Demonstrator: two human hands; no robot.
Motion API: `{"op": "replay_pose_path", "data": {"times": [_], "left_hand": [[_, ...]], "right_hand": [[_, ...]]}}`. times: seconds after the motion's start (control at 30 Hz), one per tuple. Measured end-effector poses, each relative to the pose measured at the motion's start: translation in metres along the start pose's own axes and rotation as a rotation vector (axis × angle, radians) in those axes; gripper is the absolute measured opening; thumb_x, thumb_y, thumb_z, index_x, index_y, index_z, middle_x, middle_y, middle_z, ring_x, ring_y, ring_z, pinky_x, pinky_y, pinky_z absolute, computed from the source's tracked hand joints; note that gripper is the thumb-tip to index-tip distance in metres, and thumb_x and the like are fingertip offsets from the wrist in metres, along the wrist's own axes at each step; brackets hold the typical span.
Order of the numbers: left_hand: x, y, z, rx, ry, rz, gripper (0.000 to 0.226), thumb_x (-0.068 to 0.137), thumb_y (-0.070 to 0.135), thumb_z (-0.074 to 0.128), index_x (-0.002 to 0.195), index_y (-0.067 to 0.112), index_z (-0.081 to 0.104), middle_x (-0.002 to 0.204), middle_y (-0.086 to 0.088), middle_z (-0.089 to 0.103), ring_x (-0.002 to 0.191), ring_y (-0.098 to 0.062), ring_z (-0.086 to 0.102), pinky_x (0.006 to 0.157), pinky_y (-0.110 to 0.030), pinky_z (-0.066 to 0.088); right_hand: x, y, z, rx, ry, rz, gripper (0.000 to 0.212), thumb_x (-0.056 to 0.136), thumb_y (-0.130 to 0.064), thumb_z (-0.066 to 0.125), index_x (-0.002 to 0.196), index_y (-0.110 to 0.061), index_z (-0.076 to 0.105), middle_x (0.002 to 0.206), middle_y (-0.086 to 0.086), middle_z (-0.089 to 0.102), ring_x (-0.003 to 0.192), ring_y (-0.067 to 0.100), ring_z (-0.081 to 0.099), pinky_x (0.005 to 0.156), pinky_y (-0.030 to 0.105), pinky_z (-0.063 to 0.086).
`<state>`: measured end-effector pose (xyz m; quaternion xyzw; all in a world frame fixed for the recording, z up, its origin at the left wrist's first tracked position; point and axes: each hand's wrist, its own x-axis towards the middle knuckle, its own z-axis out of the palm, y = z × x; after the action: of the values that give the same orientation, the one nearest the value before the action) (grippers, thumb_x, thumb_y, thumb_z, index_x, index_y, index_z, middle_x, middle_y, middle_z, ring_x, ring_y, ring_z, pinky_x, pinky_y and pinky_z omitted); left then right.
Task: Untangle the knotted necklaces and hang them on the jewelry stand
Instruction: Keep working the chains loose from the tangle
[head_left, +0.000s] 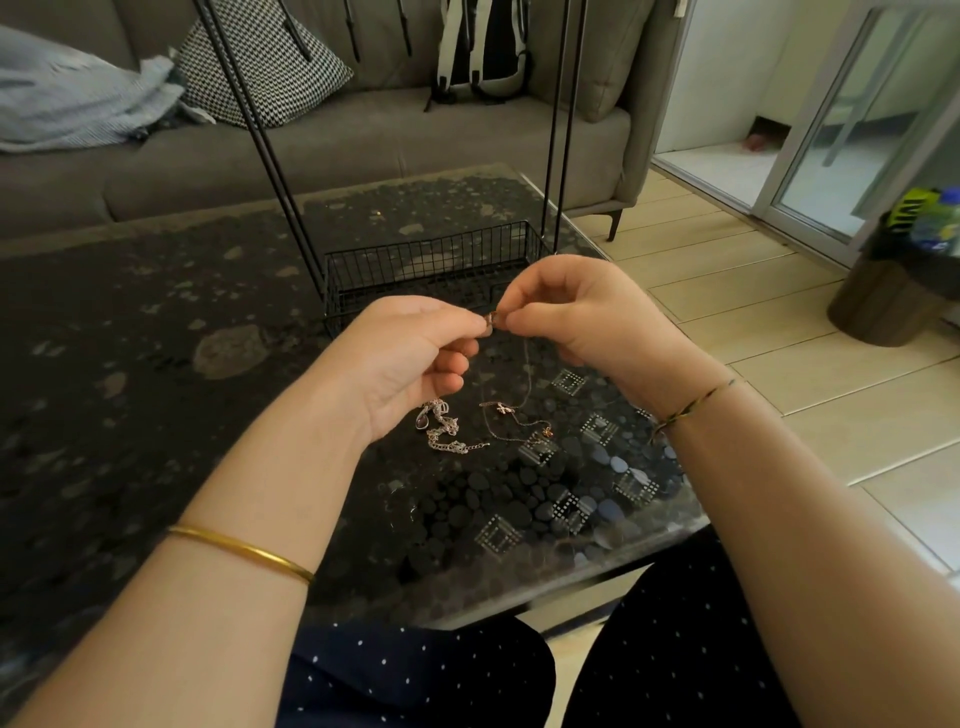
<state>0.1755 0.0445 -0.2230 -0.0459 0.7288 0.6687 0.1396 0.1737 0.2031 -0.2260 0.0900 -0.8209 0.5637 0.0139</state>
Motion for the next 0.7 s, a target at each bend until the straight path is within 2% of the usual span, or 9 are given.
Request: {"op": "replay_pose_path", "data": {"times": [0.07,0.2,0.37,0.6,0.7], "left_hand": [[0.0006,-0.0001,0.0008,0.061,0.035,0.020,0.005,0.086,0.007,0.063,0.082,0.006,0.066,0.062,0.001,0.056,0.050,-0.006,0.048,0.046,-0.017,0.042],[0.0020,-0.0004,0.0006,0.116,0.066,0.038,0.010,0.085,0.009,0.064,0.075,0.008,0.066,0.062,0.001,0.055,0.050,-0.006,0.047,0.046,-0.018,0.041],[0.0020,-0.0011,0.0001,0.136,0.088,0.035,0.011,0.086,0.010,0.063,0.075,0.008,0.065,0.062,0.001,0.055,0.051,-0.007,0.047,0.046,-0.019,0.040],[0.0026,-0.0008,-0.0007,0.124,0.102,0.012,0.010,0.084,0.010,0.064,0.074,0.007,0.065,0.060,0.001,0.054,0.050,-0.008,0.046,0.046,-0.021,0.038],[0.0019,-0.0007,-0.0001,0.121,0.102,0.003,0.008,0.083,0.009,0.064,0.075,0.007,0.065,0.059,0.001,0.052,0.049,-0.009,0.044,0.046,-0.022,0.037]], "right_hand": [[0.0000,-0.0010,0.0013,0.058,-0.073,0.072,0.016,0.078,-0.002,0.068,0.089,-0.011,0.061,0.089,0.022,0.067,0.038,0.002,0.037,0.041,0.018,0.029],[-0.0020,-0.0021,0.0040,0.133,-0.198,0.142,0.025,0.081,0.001,0.062,0.104,-0.008,0.058,0.074,0.009,0.067,0.043,0.009,0.031,0.041,0.022,0.025],[-0.0030,-0.0028,0.0062,0.075,-0.148,0.075,0.013,0.085,-0.008,0.064,0.098,-0.009,0.060,0.063,-0.001,0.057,0.042,0.004,0.038,0.042,0.021,0.028],[-0.0027,-0.0013,0.0066,-0.049,-0.106,-0.032,0.012,0.087,-0.009,0.062,0.098,-0.011,0.064,0.055,-0.009,0.043,0.047,0.001,0.037,0.050,0.015,0.032],[-0.0021,-0.0017,0.0070,-0.065,-0.072,-0.051,0.013,0.089,-0.005,0.057,0.095,-0.012,0.066,0.058,-0.004,0.048,0.056,0.006,0.044,0.060,0.026,0.044]]}}
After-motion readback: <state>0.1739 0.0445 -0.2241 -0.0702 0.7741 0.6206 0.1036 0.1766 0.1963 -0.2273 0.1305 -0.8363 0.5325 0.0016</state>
